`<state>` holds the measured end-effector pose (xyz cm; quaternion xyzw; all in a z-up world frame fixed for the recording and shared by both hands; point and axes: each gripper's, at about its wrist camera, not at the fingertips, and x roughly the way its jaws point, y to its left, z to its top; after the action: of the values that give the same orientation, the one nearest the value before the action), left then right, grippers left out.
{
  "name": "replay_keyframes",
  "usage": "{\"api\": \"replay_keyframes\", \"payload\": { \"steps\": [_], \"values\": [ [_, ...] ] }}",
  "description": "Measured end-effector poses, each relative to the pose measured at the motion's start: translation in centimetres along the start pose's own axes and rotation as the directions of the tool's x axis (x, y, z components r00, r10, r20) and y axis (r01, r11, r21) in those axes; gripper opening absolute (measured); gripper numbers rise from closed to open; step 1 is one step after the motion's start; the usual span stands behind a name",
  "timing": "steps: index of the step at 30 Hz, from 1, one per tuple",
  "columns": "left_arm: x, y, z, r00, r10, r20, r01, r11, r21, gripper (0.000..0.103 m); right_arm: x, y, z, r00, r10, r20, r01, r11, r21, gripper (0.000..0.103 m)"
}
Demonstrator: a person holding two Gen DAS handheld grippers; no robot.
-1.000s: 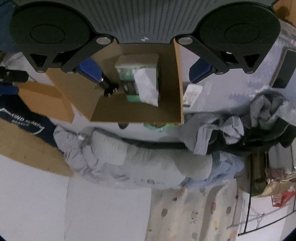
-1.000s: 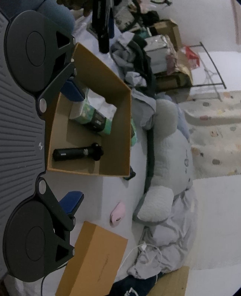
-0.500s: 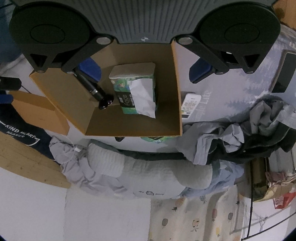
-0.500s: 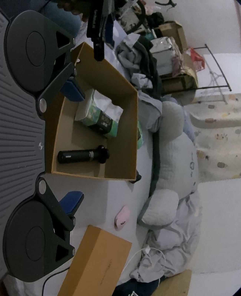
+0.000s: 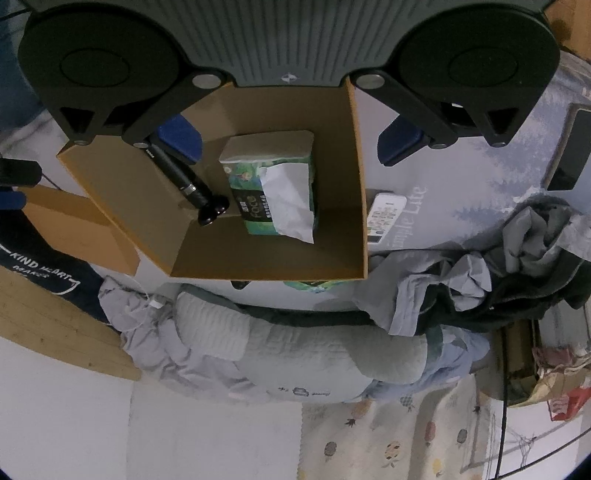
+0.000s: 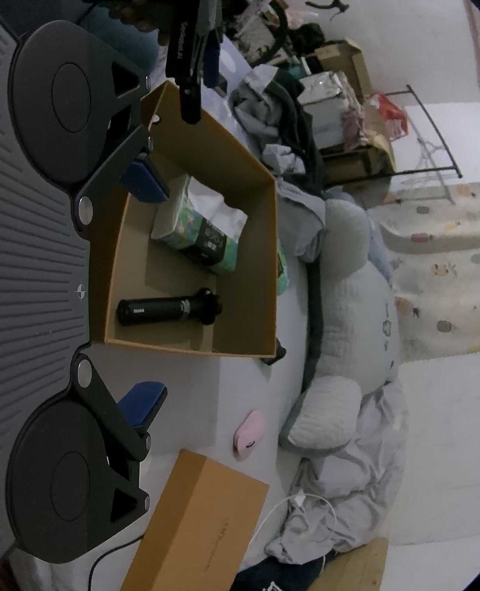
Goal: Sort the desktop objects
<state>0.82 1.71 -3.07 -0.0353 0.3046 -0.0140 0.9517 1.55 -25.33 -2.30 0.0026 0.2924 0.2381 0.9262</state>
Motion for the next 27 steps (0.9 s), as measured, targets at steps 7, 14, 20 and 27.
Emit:
{"api": "replay_keyframes", "payload": {
  "steps": [7, 14, 20, 27],
  "values": [
    [0.2, 0.0, 0.0, 1.0, -0.009, -0.008, 0.009, 1.0, -0.017, 0.103, 0.1, -0.5, 0.2, 1.0, -0.001, 0.001, 0.001, 0.999, 0.04, 0.103],
    [0.7, 0.1, 0.3, 1.0, -0.017, -0.015, 0.016, 0.999, -0.051, 0.103, 0.4, -1.8, 0.2, 1.0, -0.007, -0.002, 0.007, 0.995, 0.103, 0.103],
    [1.1, -1.0, 1.1, 0.998, -0.058, 0.025, 0.059, 0.997, -0.046, 0.103, 0.9, -2.4, 0.3, 1.0, -0.005, -0.004, 0.006, 0.992, 0.127, 0.103],
    [2.5, -3.2, 3.1, 0.996, -0.089, 0.006, 0.089, 0.995, -0.033, 0.103, 0.9, -4.3, 1.4, 1.0, -0.025, 0.003, 0.024, 0.982, 0.187, 0.103]
  ]
}}
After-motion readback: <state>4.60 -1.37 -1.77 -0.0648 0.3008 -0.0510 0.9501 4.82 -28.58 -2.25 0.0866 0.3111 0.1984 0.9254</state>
